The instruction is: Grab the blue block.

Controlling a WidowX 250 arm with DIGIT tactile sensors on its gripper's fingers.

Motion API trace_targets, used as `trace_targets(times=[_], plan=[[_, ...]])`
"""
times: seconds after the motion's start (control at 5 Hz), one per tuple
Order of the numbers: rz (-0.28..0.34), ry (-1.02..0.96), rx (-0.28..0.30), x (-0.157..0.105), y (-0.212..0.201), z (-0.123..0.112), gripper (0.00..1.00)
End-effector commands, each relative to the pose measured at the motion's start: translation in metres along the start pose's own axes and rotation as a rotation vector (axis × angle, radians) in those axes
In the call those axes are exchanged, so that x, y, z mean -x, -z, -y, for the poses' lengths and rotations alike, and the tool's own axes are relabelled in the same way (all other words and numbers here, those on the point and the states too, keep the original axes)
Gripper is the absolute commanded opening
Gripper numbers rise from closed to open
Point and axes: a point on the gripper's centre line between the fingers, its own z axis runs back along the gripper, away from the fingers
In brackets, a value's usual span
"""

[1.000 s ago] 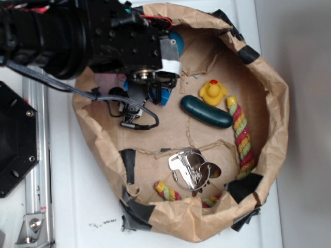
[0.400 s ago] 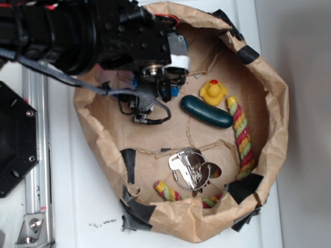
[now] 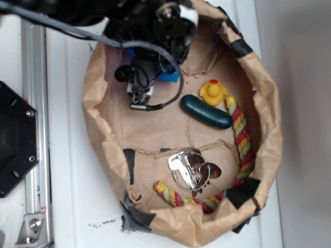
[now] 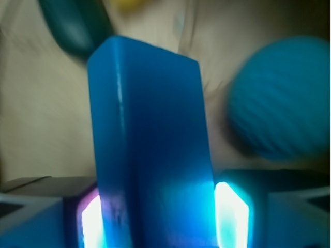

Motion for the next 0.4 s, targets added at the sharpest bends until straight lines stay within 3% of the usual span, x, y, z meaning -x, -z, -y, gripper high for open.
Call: trace_targets(times=[0.0, 0.2], plan=[[0.131, -0.002, 0.015, -0.034, -0.091, 0.068, 0.00], [0.090, -0.025, 0.011, -0.043, -0.091, 0.080, 0.00]])
